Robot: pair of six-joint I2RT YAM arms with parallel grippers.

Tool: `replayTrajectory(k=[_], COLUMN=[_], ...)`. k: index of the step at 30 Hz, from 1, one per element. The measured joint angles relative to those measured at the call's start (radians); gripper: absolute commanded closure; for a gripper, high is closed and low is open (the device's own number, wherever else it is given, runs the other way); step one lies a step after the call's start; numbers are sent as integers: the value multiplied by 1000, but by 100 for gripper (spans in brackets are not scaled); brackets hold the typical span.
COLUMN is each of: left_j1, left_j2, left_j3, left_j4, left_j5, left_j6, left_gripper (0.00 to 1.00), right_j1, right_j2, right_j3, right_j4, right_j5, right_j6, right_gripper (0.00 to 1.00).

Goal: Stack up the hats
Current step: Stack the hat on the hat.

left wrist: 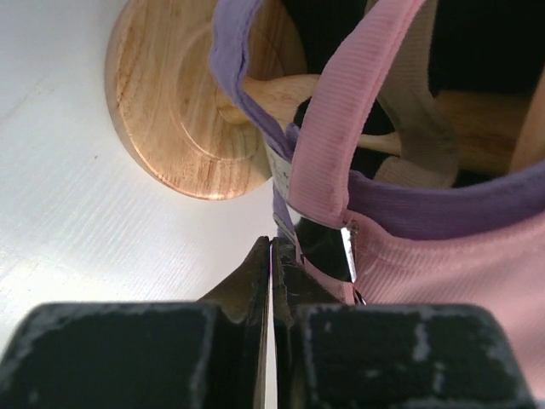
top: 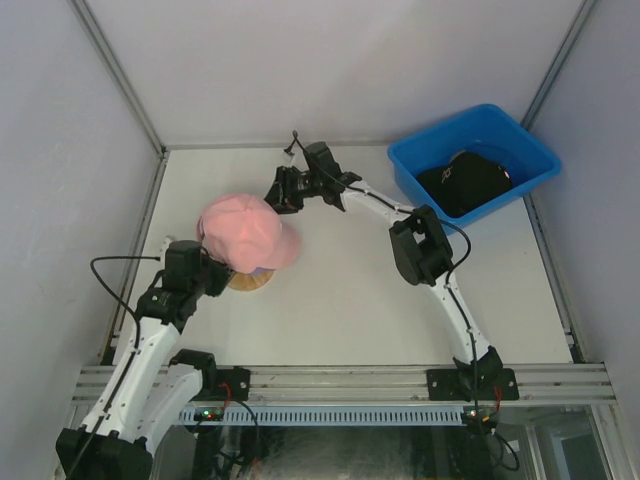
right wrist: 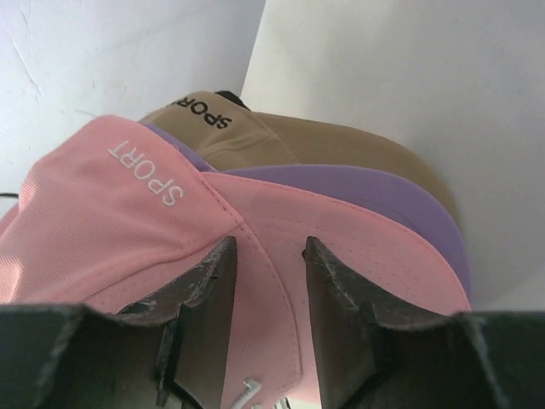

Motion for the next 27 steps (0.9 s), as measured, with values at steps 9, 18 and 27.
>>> replayTrajectory(k=[9, 18, 27], left_j1=[2, 47, 64], left_j2=[50, 43, -25], left_j3=[18, 29, 69], left_j4=[-16, -52, -122], left_j5=[-37, -42, -40], left_j6=[12, 45, 74], left_gripper=[94, 93, 88], right_j1=[0, 3, -5], right_j2=[-128, -228, -270], right_j3=[-221, -388, -416], right_j4=[95, 155, 117], right_j5=[4, 12, 55], right_j6=[5, 8, -3], right_gripper=[64, 64, 61])
